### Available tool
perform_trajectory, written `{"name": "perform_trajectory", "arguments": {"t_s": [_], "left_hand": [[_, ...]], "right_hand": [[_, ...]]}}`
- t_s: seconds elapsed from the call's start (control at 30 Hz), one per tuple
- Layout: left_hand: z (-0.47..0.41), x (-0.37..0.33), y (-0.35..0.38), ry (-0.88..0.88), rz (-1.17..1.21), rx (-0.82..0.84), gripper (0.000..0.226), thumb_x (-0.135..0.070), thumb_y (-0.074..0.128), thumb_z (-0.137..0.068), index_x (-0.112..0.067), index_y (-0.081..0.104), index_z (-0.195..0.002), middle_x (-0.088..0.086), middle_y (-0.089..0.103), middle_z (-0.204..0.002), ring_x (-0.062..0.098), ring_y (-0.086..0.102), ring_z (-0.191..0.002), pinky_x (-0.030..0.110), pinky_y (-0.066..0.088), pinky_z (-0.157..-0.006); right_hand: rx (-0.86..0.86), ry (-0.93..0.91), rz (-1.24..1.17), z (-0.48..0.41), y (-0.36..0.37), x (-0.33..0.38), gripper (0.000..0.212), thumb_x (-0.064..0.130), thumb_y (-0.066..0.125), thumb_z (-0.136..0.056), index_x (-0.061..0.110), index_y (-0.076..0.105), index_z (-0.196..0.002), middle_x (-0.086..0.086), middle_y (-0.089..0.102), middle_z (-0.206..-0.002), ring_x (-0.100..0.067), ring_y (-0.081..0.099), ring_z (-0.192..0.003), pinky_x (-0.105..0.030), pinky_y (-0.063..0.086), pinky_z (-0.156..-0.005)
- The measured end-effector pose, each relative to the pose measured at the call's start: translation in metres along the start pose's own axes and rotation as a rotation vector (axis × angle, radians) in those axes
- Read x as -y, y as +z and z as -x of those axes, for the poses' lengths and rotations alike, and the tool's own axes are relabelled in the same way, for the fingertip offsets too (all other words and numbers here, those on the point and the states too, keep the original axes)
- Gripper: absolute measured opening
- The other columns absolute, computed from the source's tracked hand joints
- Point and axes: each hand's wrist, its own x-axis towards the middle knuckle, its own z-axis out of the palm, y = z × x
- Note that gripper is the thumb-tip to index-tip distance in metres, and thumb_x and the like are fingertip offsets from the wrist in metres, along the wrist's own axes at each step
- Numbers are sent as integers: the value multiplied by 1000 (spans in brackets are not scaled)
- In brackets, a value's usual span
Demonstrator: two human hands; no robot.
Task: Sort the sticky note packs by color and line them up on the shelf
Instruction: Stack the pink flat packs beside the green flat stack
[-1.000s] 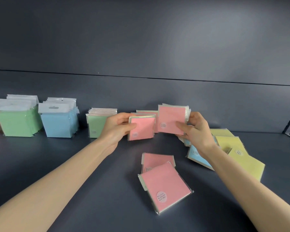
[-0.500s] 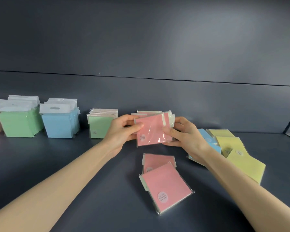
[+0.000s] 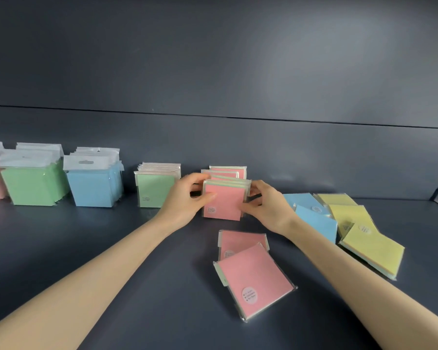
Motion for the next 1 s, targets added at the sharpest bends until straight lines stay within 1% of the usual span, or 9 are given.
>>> {"name": "perform_trajectory", "arguments": {"t_s": [0.13, 0.27, 0.37, 0.43, 0.57, 0.7, 0.87, 0.93, 1.0], "left_hand": [[-1, 5, 1, -32, -84, 99, 51, -4, 73, -75, -22, 58, -120, 2, 63, -116, 12, 62, -103, 33, 54, -89], [-2, 7, 4, 19, -258, -16, 54, -4, 71, -78, -15, 53, -128, 3, 49, -123, 19, 52, -114, 31, 44, -99], [-3, 8, 9, 24, -353, -18, 57, -8, 64, -86, -13, 40, -138, 4, 41, -131, 22, 44, -122, 23, 34, -101], [-4, 8, 11, 2, -379, 13, 58, -10, 59, -91, -14, 30, -142, 7, 40, -137, 23, 41, -126, 22, 29, -97], [-10, 10, 10, -30, -314, 70, 54, -6, 55, -92, -17, 28, -137, 9, 49, -133, 26, 50, -120, 35, 39, -103], [-13, 17, 12, -3, -301, 89, 57, -6, 53, -91, -33, 22, -130, 14, 61, -115, 30, 61, -103, 51, 47, -94], [-17, 17, 20, -17, -352, 93, 65, -10, 55, -91, -19, 15, -142, 18, 63, -112, 28, 59, -102, 38, 46, -90], [-18, 17, 19, -12, -360, 96, 69, -10, 57, -91, -18, 16, -145, 11, 60, -121, 24, 55, -110, 26, 39, -85], [-17, 17, 19, 14, -390, 113, 74, -10, 59, -90, -18, 13, -148, 4, 51, -135, 19, 49, -122, 21, 34, -90]], "right_hand": [[-8, -4, 67, -1, 3, 3, 39, 9, 69, -79, 11, 53, -115, 3, 61, -100, -16, 60, -80, -24, 48, -75], [-28, -34, 175, -12, 4, 1, 40, 8, 68, -79, 11, 56, -117, -5, 59, -109, -18, 58, -89, -24, 47, -79], [-25, -46, 208, -20, 6, 1, 53, 13, 69, -81, 14, 49, -130, -7, 51, -113, -26, 59, -95, -37, 49, -91], [-24, -44, 258, -24, 5, 1, 70, 18, 70, -82, 18, 34, -142, -8, 44, -125, -31, 59, -102, -42, 47, -95], [19, -39, 313, -31, 4, 2, 86, 17, 68, -82, 22, 16, -150, -8, 41, -135, -30, 55, -112, -42, 46, -99], [46, -52, 289, -33, 3, 4, 85, 9, 63, -82, 20, 14, -150, -10, 55, -113, -26, 57, -96, -34, 49, -89], [60, -80, 383, -37, 1, 2, 81, 16, 65, -82, 18, 19, -148, -11, 50, -122, -29, 55, -99, -38, 48, -90], [70, -88, 437, -38, -1, 2, 80, 21, 66, -82, 19, 21, -148, -8, 41, -131, -31, 53, -107, -41, 47, -93], [72, -100, 478, -39, -2, 3, 78, 23, 65, -84, 18, 22, -148, -5, 33, -136, -29, 50, -113, -40, 46, -94]]}}
